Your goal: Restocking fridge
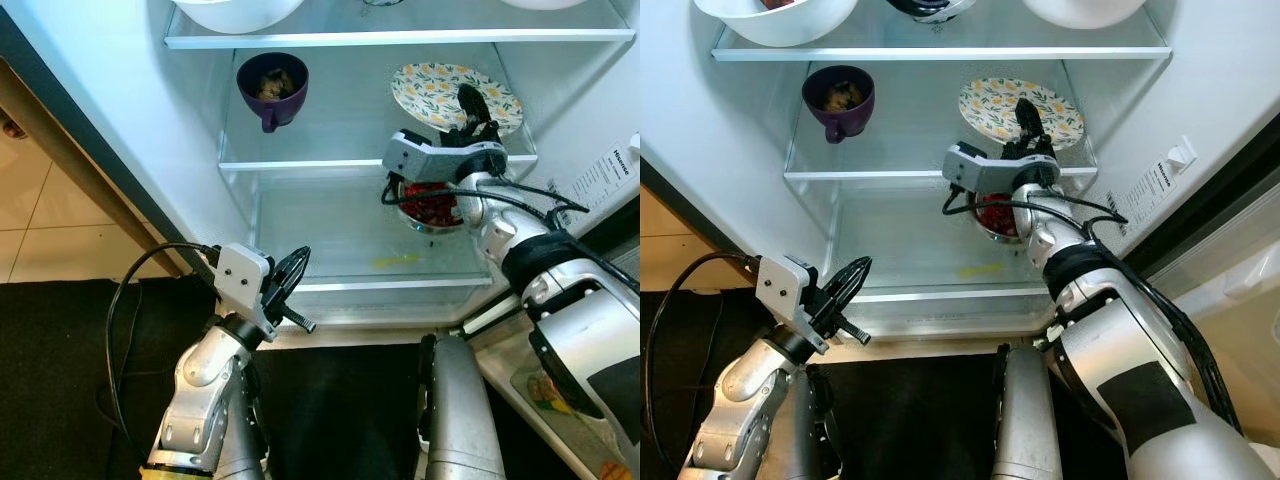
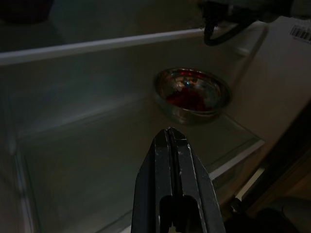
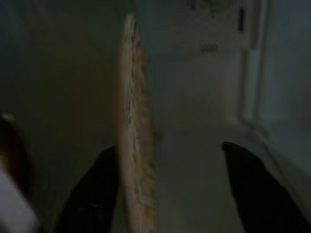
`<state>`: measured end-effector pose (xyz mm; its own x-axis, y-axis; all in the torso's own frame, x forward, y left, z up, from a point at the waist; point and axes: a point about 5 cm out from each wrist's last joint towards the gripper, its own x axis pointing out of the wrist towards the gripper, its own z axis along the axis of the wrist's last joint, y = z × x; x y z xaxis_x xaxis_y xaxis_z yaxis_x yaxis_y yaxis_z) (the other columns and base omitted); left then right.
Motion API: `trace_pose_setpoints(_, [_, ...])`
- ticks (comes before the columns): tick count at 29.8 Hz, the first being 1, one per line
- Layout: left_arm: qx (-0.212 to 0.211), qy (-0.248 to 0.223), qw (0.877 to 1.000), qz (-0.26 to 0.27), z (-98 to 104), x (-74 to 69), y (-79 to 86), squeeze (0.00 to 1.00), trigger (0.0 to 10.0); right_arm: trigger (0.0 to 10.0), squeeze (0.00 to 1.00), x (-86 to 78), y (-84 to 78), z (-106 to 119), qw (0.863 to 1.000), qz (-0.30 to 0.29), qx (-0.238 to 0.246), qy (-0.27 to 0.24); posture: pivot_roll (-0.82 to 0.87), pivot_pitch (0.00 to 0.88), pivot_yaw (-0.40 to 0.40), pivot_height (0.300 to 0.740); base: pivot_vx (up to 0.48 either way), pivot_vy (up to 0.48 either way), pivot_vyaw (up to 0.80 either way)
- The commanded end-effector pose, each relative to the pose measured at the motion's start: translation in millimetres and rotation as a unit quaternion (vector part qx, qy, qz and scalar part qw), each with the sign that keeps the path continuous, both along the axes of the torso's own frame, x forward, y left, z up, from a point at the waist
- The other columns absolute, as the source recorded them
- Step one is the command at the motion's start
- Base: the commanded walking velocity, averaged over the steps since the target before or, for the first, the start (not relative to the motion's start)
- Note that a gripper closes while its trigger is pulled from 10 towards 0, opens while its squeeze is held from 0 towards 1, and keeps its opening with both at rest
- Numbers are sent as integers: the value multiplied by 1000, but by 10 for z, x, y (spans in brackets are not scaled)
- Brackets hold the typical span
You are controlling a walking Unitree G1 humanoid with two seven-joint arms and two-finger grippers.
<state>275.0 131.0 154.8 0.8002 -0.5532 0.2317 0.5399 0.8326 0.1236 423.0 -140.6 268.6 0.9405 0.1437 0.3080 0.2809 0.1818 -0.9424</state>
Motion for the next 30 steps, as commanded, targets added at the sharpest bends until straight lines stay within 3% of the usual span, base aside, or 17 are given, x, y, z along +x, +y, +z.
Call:
trace_pose_setpoints(1, [1, 18, 1000, -3, -68, -16, -26, 0, 10000, 10000, 1000, -2, -33, -24, 999, 20, 16, 33, 38, 399, -7, 418, 0, 0, 0])
trace_pose_setpoints(9, [-4, 18, 1000, -6, -68, 7, -66, 0, 10000, 10000, 1000, -47, -156, 146, 990, 94, 77, 73, 23, 380, -15, 418, 0, 0, 0])
trace_pose_setpoints(11, [-5, 18, 1000, -7, -70, 13, -77, 0, 10000, 10000, 8, -74, -190, 207, 978, 130, 124, 101, 21, 380, -16, 418, 0, 0, 0])
trace_pose_setpoints(14, [-6, 18, 1000, -8, -71, 15, -83, 0, 10000, 10000, 0, -104, -212, 222, 970, 159, 142, 120, 20, 377, -16, 418, 0, 0, 0])
trace_pose_setpoints(18, [-8, 18, 1000, -12, -75, 18, -100, 0, 10000, 10000, 0, -168, -285, 254, 933, 224, 231, 160, 18, 373, -16, 418, 0, 0, 0])
trace_pose_setpoints(21, [-8, 18, 1000, -12, -75, 18, -101, 0, 10000, 10000, 0, -177, -289, 256, 928, 233, 238, 165, 18, 373, -16, 418, 0, 0, 0])
trace_pose_setpoints(24, [-10, 18, 1000, -14, -72, 27, -112, 0, 10000, 10000, 0, -215, -305, 212, 902, 268, 276, 197, 12, 369, -17, 418, 0, 0, 0])
trace_pose_setpoints(30, [-11, 17, 1000, -16, -71, 30, -120, 0, 10000, 10000, 0, -330, -254, 116, 880, 322, 247, 246, 15, 368, -14, 418, 0, 0, 0])
